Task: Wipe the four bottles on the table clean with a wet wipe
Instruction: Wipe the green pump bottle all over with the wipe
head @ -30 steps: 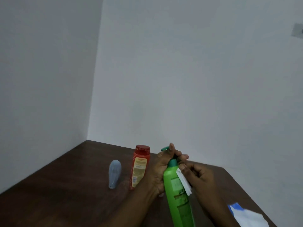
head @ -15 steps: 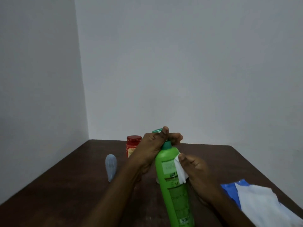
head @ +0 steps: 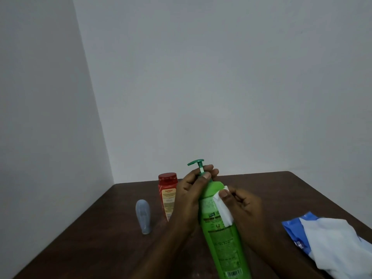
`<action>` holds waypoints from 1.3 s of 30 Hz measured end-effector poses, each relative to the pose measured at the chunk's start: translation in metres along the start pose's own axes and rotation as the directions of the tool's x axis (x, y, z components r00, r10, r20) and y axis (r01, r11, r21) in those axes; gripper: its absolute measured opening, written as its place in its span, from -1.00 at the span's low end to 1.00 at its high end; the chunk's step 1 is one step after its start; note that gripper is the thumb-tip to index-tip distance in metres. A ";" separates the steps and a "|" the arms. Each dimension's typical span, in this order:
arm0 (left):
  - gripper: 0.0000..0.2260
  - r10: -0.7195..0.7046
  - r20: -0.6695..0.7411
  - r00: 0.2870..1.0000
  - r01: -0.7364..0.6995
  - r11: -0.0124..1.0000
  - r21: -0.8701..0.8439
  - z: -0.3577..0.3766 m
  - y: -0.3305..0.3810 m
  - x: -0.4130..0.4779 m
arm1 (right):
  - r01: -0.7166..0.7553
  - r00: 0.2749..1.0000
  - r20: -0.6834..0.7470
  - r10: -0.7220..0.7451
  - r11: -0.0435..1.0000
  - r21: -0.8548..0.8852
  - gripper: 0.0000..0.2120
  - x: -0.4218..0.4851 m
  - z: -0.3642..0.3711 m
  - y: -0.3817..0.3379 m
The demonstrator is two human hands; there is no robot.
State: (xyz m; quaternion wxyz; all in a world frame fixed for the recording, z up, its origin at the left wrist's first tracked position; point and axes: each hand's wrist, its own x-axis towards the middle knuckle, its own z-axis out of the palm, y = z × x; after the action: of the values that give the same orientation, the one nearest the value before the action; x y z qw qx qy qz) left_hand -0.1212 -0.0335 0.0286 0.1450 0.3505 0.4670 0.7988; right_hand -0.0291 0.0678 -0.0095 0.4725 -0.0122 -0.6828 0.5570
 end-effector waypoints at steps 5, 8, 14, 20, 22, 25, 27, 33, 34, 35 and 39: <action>-0.58 -0.027 0.144 0.989 0.047 0.990 -0.135 -0.004 -0.010 -0.007 | 0.097 0.995 0.000 -0.097 0.987 -0.126 -0.85 0.001 -0.003 0.002; -0.58 -0.080 0.126 0.989 0.103 0.977 -0.188 -0.001 -0.012 -0.012 | 0.099 0.994 -0.032 -0.106 0.981 -0.170 -0.81 0.005 -0.005 0.001; -0.55 -0.061 0.131 0.990 0.062 0.998 -0.003 0.001 -0.013 -0.016 | 0.015 0.998 -0.054 -0.018 0.999 -0.046 -0.68 0.009 -0.006 -0.004; -0.56 -0.067 0.187 0.980 0.078 0.995 -0.055 0.000 -0.014 -0.015 | -0.060 0.996 -0.064 0.066 0.995 0.081 -0.74 0.009 -0.003 -0.014; -0.52 -0.059 0.190 0.980 0.077 0.993 -0.087 0.001 -0.013 -0.016 | -0.056 0.997 -0.041 0.059 0.996 0.075 -0.78 0.008 -0.003 -0.017; -0.49 -0.070 0.163 0.984 0.098 0.980 -0.171 -0.001 -0.012 -0.016 | -0.045 0.998 0.044 0.043 0.998 0.036 -0.81 0.002 -0.002 -0.023; -0.53 -0.078 0.167 0.983 0.116 0.966 -0.231 -0.005 -0.010 -0.016 | -0.040 0.996 0.085 0.042 0.999 -0.020 -0.82 -0.001 0.000 -0.027; -0.60 -0.095 0.243 0.965 0.186 0.902 -0.389 -0.015 0.001 -0.010 | -0.051 0.980 0.174 0.095 0.969 -0.240 -0.80 -0.027 -0.005 -0.041; -0.61 -0.098 0.255 0.962 0.199 0.890 -0.410 -0.015 0.004 -0.010 | -0.071 0.977 0.176 0.123 0.959 -0.274 -0.80 -0.035 -0.007 -0.044; -0.66 -0.106 0.261 0.960 0.212 0.881 -0.423 -0.016 0.007 -0.010 | -0.084 0.973 0.179 0.146 0.945 -0.315 -0.79 -0.043 -0.009 -0.045; -0.79 -0.174 0.257 0.951 0.284 0.823 -0.492 -0.017 0.012 -0.012 | -0.145 0.959 0.153 0.239 0.877 -0.458 -0.82 -0.074 -0.018 -0.049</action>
State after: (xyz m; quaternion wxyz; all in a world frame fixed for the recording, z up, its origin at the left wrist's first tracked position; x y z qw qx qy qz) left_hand -0.1233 -0.0576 0.0277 0.3763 0.3176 0.2536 0.8326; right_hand 0.0488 0.0229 -0.0192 0.3266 -0.1296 -0.8316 0.4300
